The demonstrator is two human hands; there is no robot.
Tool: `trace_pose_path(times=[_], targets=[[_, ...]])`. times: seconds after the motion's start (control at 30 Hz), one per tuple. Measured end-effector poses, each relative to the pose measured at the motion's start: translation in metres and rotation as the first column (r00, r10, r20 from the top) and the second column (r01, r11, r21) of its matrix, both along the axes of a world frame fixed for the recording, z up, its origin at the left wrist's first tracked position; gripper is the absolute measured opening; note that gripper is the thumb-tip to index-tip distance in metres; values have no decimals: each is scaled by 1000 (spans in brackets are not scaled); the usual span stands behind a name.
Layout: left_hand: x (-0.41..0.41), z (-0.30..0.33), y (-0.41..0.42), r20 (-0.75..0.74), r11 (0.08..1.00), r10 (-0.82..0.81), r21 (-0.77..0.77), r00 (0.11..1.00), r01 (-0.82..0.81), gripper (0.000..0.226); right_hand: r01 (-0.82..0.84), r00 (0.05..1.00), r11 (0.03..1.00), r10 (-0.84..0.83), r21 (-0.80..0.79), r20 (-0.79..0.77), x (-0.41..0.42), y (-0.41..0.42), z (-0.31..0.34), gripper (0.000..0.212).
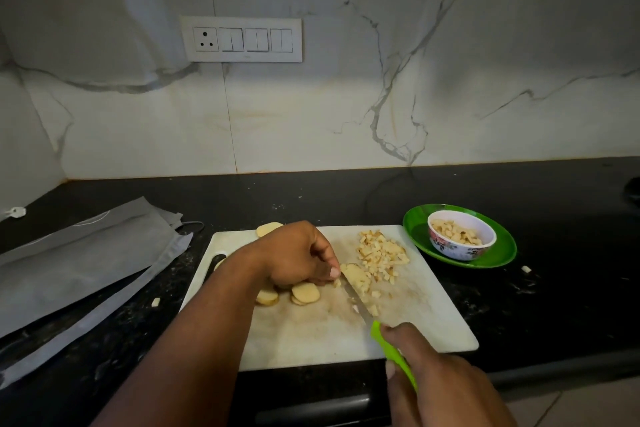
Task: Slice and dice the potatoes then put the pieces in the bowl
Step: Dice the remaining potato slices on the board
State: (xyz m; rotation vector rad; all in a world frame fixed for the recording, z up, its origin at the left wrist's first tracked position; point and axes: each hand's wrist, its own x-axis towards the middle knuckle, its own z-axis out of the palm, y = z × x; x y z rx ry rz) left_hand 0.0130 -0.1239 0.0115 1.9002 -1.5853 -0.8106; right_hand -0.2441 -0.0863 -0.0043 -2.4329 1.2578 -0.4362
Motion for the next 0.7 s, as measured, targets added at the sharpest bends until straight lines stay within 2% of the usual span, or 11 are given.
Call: trace_pose_path(times=[0.07, 0.13, 0.2, 0.27, 0.37, 0.5, 0.57, 0.7], targets=[[-2, 1, 1, -103, 997, 37, -59, 994, -44, 17, 36, 997, 999, -34, -18, 72, 2, -6, 0, 33], [-6, 2, 0, -238, 985, 79, -133, 968, -113, 26, 9, 982, 999, -2, -37, 190, 4, -16, -6, 31], [-9, 2, 0, -304, 969, 91, -194, 948, -155, 30, -16, 960, 999, 30, -52, 279, 7, -25, -12, 31], [-11, 1, 0, -296, 961, 104, -218, 950, -173, 35, -27, 937, 999, 35, -27, 349, 13, -32, -15, 26], [-10, -3, -2, -230, 965, 125, -198, 965, -172, 54, -84, 889, 996, 56, 42, 454, 17, -38, -20, 24], [-7, -6, -6, -205, 981, 59, -170, 977, -95, 74, -144, 849, 985, 77, 89, 524, 15, -44, -28, 24], [-4, -7, -6, -218, 982, 20, -177, 976, -60, 75, -161, 836, 981, 76, 111, 543, 15, -47, -30, 25], [0, -6, -6, -149, 981, 37, -182, 988, -64, 71, -156, 833, 983, 78, 97, 547, 14, -49, -31, 25]])
